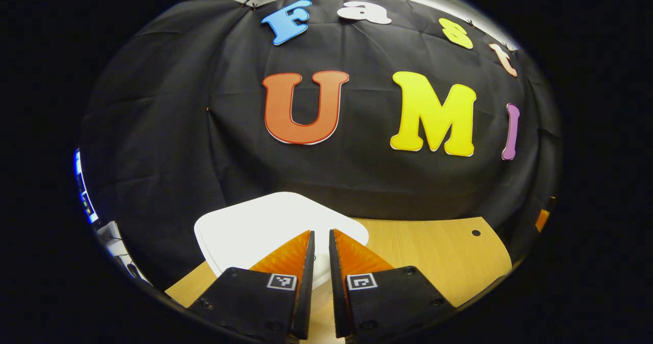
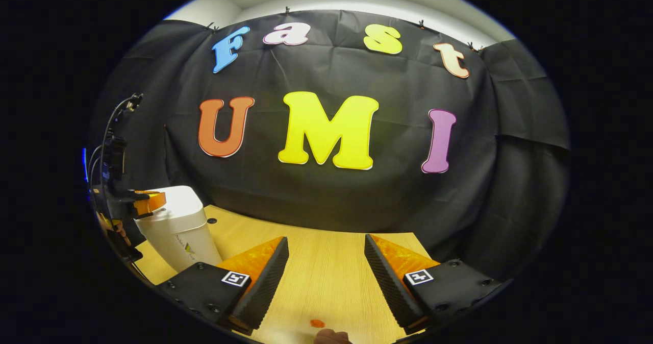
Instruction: Press the lid of the desktop garbage bin to open it, pick up the crumpled paper on the desktop and throw it into the bin, then pick up the pop can on the desktop and drop it into the bin, and finally close the garbage bin lid.
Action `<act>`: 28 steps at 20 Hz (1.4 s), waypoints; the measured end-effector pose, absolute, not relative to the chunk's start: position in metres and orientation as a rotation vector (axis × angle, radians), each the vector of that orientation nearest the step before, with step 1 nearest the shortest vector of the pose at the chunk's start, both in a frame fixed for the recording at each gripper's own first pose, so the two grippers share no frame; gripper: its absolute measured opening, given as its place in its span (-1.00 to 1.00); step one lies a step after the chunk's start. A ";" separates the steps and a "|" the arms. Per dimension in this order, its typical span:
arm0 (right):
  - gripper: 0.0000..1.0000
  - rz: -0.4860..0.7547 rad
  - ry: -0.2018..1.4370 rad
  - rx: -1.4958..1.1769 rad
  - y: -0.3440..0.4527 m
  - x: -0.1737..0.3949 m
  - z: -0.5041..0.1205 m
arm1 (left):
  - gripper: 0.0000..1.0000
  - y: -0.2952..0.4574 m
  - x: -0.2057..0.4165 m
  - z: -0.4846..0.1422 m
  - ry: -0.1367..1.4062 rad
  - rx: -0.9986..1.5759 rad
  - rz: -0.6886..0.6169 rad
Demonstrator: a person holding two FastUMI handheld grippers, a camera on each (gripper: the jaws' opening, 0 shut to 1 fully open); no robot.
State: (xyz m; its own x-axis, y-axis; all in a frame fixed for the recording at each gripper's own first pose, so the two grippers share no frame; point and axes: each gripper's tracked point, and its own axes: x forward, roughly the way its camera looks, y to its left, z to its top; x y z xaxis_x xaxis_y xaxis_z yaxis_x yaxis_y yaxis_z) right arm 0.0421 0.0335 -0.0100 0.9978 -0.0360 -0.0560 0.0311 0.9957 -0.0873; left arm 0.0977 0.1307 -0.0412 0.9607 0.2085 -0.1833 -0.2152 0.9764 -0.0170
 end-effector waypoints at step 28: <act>0.89 0.113 0.118 -0.118 -0.030 0.045 -0.063 | -0.93 0.136 0.108 0.009 0.158 0.118 0.329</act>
State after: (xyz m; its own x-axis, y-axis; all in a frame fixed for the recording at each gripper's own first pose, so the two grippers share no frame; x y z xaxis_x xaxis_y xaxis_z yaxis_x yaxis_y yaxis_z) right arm 0.0446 -0.0295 -0.0629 0.9867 0.1049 -0.1240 -0.1187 0.9868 -0.1103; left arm 0.1082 0.1356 0.0090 0.9343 0.3300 -0.1350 -0.3116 0.9398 0.1404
